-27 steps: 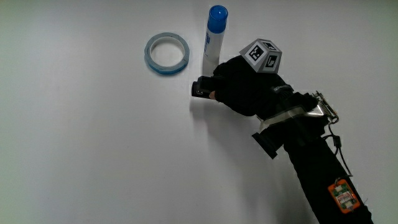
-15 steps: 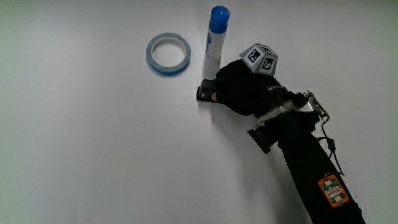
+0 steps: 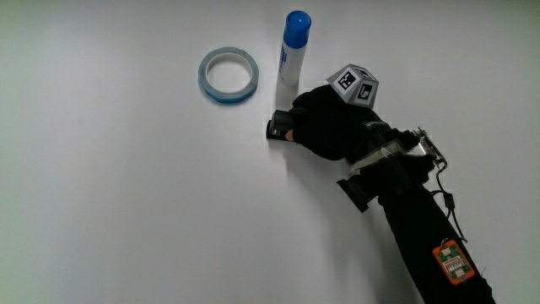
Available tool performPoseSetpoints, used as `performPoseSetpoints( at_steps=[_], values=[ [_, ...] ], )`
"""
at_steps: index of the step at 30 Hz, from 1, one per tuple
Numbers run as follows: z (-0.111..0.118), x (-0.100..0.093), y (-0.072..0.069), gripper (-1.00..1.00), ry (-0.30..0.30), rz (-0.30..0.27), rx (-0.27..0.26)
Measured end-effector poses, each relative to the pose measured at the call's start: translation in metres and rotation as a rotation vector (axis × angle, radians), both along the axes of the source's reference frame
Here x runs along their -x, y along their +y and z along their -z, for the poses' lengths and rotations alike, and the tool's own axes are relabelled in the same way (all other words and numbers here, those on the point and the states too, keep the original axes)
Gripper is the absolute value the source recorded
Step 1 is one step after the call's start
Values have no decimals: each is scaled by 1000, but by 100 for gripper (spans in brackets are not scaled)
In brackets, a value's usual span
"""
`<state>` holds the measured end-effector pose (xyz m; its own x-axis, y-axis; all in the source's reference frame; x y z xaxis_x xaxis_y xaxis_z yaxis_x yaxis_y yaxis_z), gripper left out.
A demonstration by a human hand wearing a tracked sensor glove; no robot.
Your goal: Place stapper
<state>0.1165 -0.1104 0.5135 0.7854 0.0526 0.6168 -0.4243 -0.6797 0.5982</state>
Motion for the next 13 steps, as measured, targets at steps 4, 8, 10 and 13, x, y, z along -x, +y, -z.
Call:
performPoseSetpoints(
  at_steps=[4,8,10,13],
  values=[
    [9,-4,4,-80,-18,5,-16],
    [39,0,16,-100,-46,63,-68],
    [53,6,26,-100,-44,105,-121],
    [87,24,48,-100,-77,212,-185]
  ],
)
